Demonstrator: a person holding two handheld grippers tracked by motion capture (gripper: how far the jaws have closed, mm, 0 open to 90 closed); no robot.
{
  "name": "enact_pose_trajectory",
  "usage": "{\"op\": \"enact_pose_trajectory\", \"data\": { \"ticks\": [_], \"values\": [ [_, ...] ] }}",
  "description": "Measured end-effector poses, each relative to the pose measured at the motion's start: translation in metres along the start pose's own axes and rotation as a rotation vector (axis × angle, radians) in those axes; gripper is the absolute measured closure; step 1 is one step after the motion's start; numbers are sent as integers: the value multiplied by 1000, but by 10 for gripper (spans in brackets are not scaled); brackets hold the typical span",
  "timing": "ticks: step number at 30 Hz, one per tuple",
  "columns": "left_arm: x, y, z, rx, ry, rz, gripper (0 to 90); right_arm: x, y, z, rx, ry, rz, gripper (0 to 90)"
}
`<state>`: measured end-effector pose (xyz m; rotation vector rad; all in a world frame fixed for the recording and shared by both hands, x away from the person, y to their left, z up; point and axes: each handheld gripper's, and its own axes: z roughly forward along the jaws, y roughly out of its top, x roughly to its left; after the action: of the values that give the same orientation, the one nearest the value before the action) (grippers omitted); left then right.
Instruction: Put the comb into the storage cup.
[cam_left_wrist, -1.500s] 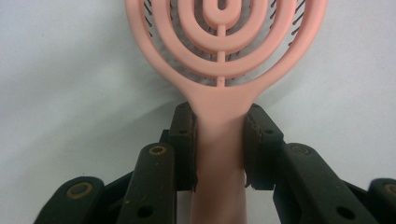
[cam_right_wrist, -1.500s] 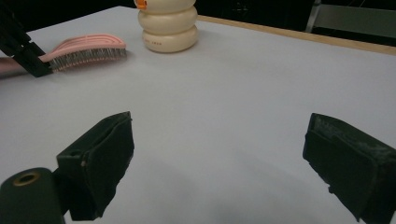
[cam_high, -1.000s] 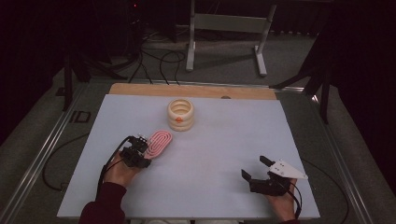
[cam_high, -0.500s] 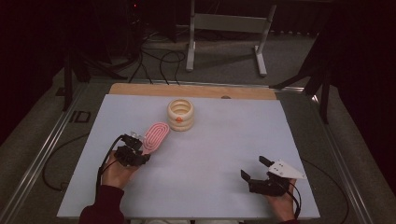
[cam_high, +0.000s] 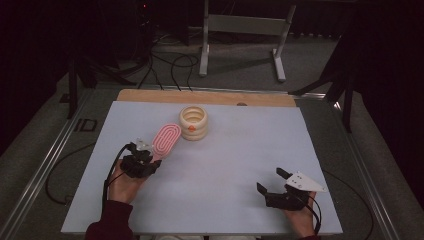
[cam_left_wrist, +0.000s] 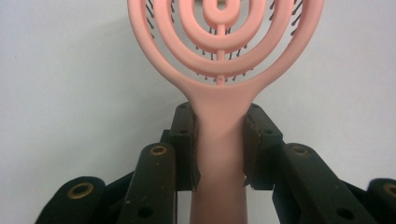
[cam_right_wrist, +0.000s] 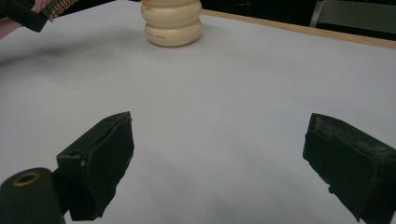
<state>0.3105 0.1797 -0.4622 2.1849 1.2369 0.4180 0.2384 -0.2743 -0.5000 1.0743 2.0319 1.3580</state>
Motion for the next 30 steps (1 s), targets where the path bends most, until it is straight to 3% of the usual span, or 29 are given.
{"op": "enact_pose_trajectory", "data": {
  "ticks": [11, 16, 17, 18, 21, 30],
  "values": [
    [-8, 5, -16, -116, -6, 79, 699, 1, 5, -1, -9, -5, -8, 87],
    [-8, 5, -16, -116, -6, 79, 699, 0, 6, -2, -19, 0, 0, 87],
    [-8, 6, -22, -165, -5, 89, 699, 0, 6, -2, -19, 0, 0, 87],
    [-9, 7, -22, -172, -6, 90, 699, -5, 21, -2, -55, 39, 39, 87],
    [-11, 7, -23, -181, -12, 99, 698, -6, 31, 0, -68, 61, 55, 86],
    [-20, 9, -26, -225, 3, 124, 698, 1, 59, 17, -35, 99, 23, 86]
  ]
}}
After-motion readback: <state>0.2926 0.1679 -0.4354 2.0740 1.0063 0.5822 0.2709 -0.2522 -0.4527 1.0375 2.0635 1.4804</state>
